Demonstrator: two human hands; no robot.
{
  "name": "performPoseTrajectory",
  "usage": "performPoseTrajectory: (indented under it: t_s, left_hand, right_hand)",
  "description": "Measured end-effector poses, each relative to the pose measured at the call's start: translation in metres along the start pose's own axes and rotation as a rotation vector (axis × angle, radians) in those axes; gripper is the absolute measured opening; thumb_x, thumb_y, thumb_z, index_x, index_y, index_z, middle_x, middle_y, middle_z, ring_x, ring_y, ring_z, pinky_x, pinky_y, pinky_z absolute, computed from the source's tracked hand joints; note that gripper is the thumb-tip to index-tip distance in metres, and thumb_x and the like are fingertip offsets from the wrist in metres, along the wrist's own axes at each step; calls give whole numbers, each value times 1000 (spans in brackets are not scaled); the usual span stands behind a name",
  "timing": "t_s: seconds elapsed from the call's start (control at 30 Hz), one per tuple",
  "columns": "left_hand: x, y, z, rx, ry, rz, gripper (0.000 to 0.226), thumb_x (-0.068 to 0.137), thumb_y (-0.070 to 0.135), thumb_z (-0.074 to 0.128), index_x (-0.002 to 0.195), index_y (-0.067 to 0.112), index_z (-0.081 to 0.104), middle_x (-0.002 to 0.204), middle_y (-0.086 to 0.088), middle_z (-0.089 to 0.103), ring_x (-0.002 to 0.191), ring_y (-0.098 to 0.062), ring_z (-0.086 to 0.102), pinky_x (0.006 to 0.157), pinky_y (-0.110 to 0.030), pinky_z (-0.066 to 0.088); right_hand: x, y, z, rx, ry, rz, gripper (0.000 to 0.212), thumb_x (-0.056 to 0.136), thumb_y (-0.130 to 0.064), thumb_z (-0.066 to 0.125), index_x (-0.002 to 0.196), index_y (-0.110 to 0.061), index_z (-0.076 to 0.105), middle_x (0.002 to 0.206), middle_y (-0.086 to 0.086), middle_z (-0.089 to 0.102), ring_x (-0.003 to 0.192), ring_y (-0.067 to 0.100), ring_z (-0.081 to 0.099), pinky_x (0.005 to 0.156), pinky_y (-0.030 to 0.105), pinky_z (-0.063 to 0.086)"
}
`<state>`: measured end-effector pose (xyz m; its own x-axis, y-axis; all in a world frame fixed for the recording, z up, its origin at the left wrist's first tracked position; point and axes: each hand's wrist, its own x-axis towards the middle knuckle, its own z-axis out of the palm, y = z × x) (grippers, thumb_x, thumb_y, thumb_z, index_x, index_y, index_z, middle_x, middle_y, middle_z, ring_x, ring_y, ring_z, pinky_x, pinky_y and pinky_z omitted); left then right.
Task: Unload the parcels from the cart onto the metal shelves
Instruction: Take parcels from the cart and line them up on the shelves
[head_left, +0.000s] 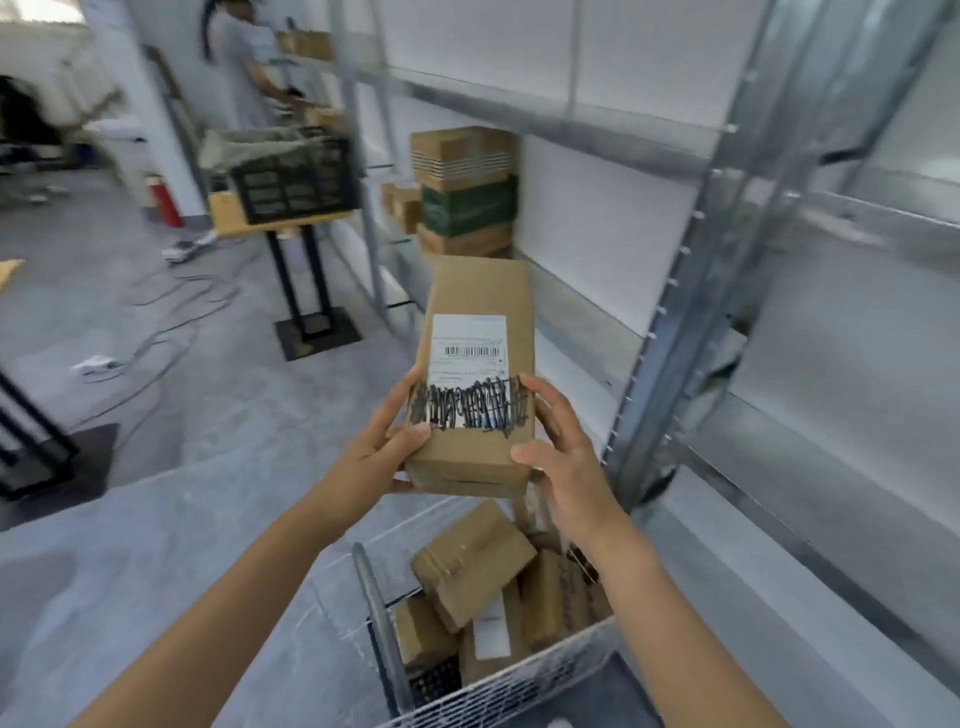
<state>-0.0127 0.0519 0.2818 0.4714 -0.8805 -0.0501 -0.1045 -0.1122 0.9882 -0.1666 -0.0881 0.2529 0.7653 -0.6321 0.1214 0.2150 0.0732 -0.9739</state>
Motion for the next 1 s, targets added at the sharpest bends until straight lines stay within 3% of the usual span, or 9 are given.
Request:
performPoseTrajectory:
  t_s: [0.23, 0.37, 0.5, 0.63, 0.73, 0.83, 1.0]
  left_hand:
    - [-6, -5, 101, -19, -322, 22, 56, 98, 22, 42, 137, 58, 24, 106, 31, 63, 102, -18, 65, 86, -48, 55]
    - [-14, -3, 173, -61, -468, 24, 56, 98, 17, 40, 138, 54, 25, 97, 31, 66, 91, -12, 69, 73, -35, 59]
    - [-31, 5, 240, -33, -591, 30, 56, 98, 20, 42, 137, 57, 27, 110, 19, 61, 97, -20, 66, 80, -40, 57]
    - [-58, 12, 309, 9, -699, 54, 56, 99, 20, 42, 138, 56, 25, 99, 27, 62, 83, -2, 67, 77, -37, 58]
    - [-83, 17, 362, -22, -787, 35, 56, 99, 19, 41, 138, 55, 25, 92, 37, 63, 89, -2, 67, 82, -39, 57]
    - [-115, 23, 414, -34, -861, 40, 56, 98, 22, 44, 137, 59, 26, 104, 29, 63, 101, -17, 65, 84, -45, 56]
    - [-167, 32, 500, -37, -1010, 40, 56, 96, 28, 46, 138, 58, 22, 129, 14, 50, 110, -16, 58, 79, -35, 58]
  right_hand:
    - [-108, -20, -62, -81, 360, 14, 66, 54, -26, 62, 117, -47, 57, 130, -2, 56, 110, 26, 60, 92, 56, 51]
    - [-168, -31, -104, -71, 532, 24, 65, 59, -14, 60, 117, -44, 57, 116, -14, 63, 104, 20, 62, 85, 44, 54]
    - [-228, -44, -139, -70, 682, 18, 61, 63, -12, 54, 114, -45, 57, 119, -13, 61, 96, 10, 62, 77, 35, 52]
    - [-293, -55, -171, -84, 805, 13, 65, 59, -22, 57, 121, -43, 54, 127, -5, 57, 105, 18, 59, 78, 37, 51]
    - [-347, -66, -196, -85, 886, -7, 63, 64, -16, 54, 121, -41, 54, 125, -6, 59, 103, 15, 60, 79, 36, 52]
    - [-404, -79, -222, -81, 952, -22, 63, 63, -15, 55, 120, -43, 55, 124, -7, 61, 104, 17, 60, 78, 36, 50]
    - [-496, -99, -256, -106, 1075, -60, 61, 67, -12, 52, 121, -41, 55, 129, -6, 59, 114, 20, 58, 79, 36, 51]
